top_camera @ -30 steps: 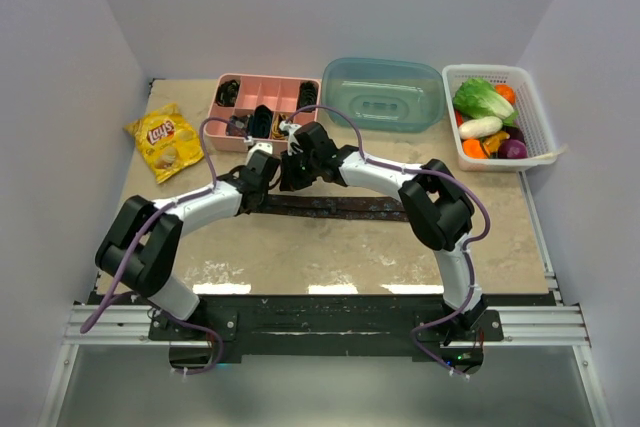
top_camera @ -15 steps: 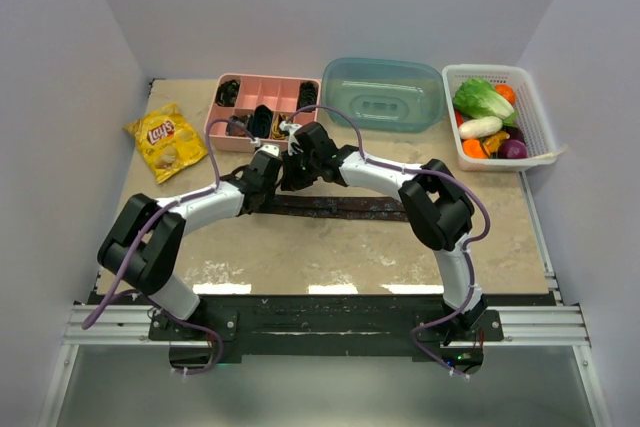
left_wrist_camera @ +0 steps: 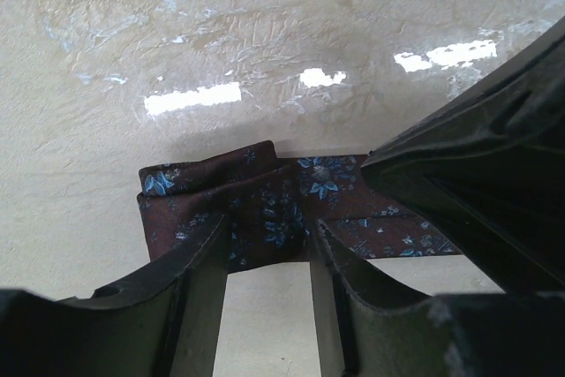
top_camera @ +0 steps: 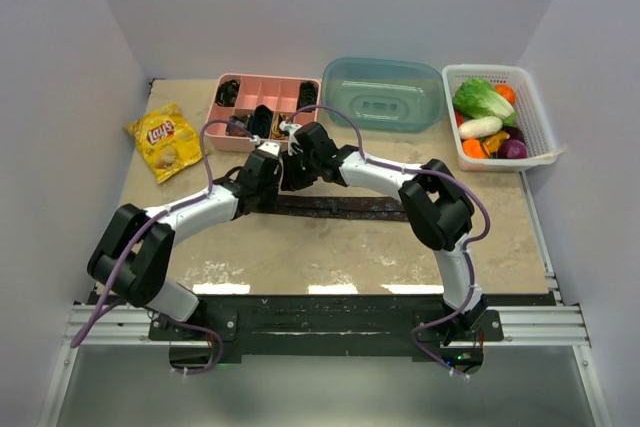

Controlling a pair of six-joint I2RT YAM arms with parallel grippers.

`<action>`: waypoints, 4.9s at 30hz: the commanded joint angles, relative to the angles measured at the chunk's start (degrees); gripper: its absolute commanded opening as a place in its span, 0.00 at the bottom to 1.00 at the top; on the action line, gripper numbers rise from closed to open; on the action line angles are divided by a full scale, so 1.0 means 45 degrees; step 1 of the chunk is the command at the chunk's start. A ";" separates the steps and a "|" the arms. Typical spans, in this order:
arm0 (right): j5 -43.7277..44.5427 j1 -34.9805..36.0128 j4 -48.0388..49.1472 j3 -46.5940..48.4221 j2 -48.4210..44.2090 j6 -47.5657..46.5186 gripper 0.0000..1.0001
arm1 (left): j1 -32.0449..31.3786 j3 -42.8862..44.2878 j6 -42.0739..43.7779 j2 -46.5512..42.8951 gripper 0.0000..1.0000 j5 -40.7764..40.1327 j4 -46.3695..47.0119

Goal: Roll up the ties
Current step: Roll the tie at the center of the board.

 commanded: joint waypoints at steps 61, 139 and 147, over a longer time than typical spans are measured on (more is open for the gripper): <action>0.0928 0.0152 -0.1415 0.5486 0.3585 -0.0036 0.46 | 0.3571 -0.4357 -0.2138 -0.3267 0.00 0.6702 0.2541; -0.0342 0.0757 -0.0009 0.1521 0.0695 -0.1130 0.01 | 0.8238 -0.4454 -0.3720 -0.1273 0.87 1.2952 0.6643; -0.0478 0.0757 -0.0048 0.1483 0.0930 -0.1169 0.01 | 0.8238 -0.4415 -0.3739 -0.0512 0.80 1.2463 0.6915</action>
